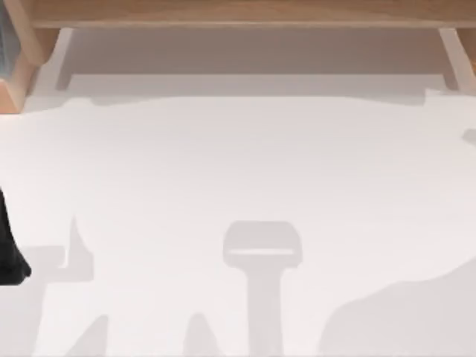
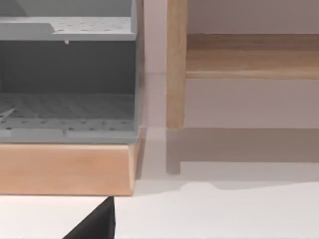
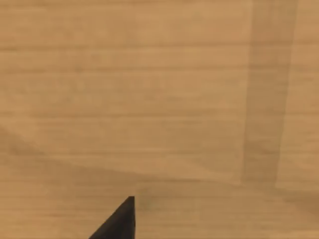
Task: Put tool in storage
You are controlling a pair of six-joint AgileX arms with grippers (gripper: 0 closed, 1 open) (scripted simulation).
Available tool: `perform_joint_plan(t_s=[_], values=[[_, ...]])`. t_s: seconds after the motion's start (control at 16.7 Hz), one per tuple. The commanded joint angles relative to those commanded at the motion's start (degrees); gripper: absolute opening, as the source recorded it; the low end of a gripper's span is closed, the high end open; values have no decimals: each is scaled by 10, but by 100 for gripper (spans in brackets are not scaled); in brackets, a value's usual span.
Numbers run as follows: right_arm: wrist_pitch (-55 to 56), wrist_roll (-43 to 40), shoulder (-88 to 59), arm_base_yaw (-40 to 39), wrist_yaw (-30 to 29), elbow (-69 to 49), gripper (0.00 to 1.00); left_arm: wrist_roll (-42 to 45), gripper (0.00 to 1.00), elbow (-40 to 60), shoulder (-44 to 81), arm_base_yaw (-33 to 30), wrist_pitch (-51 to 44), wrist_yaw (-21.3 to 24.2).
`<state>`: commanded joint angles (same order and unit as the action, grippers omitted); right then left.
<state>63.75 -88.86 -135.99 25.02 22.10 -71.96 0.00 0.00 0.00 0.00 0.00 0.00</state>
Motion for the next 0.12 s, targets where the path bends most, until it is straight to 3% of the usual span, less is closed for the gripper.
perform_joint_plan(t_s=[0.12], values=[[0, 0, 0, 0, 0, 0, 100, 0, 100, 0, 0, 0, 0, 0]])
